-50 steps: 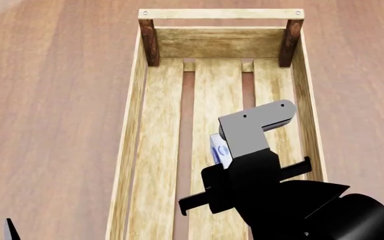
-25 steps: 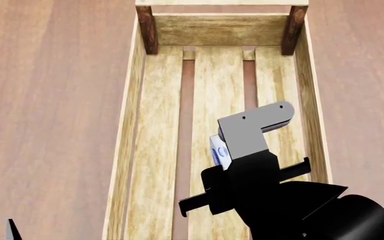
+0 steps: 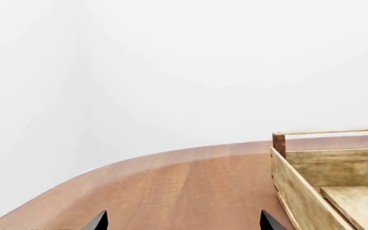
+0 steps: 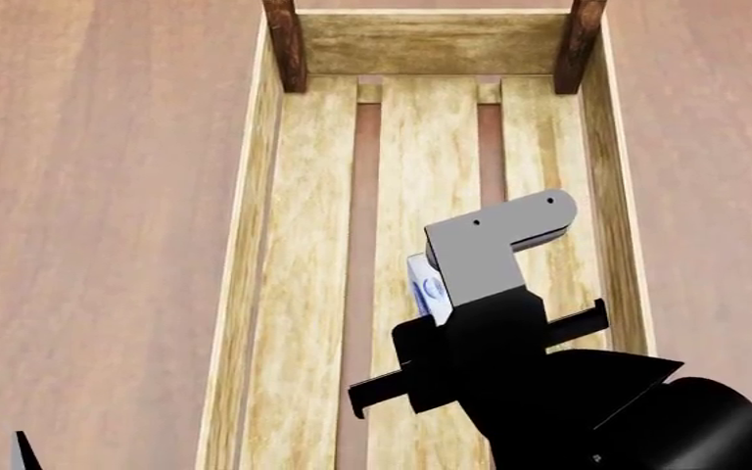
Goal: Pick up the cream cheese and put it in the tray.
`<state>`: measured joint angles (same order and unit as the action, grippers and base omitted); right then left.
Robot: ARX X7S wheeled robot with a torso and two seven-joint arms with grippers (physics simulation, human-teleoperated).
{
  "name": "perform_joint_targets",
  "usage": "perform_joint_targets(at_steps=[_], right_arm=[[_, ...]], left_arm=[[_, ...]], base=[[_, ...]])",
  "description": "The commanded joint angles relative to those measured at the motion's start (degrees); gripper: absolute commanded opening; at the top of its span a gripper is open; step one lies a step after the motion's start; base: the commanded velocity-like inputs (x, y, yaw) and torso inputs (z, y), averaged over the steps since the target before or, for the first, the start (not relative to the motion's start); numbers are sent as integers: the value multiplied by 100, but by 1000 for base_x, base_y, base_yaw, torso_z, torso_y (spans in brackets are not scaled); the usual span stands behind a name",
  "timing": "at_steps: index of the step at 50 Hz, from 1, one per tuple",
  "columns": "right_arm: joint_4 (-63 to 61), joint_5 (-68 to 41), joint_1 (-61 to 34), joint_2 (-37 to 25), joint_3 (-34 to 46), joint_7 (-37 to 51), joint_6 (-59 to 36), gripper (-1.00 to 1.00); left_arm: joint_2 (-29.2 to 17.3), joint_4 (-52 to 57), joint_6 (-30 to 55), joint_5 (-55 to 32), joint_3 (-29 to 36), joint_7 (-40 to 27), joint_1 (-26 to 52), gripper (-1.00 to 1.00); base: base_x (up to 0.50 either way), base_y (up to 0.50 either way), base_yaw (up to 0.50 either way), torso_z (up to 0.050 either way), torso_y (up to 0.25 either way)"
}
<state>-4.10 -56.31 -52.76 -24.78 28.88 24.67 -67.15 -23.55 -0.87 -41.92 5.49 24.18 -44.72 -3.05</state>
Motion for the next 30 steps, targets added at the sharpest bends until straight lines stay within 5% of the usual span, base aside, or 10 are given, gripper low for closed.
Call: perform_joint_targets(at_steps=[1,21,30], right_arm=[[92,124,0,24,114,43,-51,100],[76,129,37,-31,104,167,-33,100],[-907,-284,320,-308,-218,655,-287,100]], left_arm=[[-32,-18,-98,-73,30,14,2,100],[-39,-30,-157,-37,53,-14,-1,100],[-41,-69,-172,-53,57,-25,19,100]], base=[[11,0,3,0,0],[0,0,0,0,0],[0,0,0,0,0]])
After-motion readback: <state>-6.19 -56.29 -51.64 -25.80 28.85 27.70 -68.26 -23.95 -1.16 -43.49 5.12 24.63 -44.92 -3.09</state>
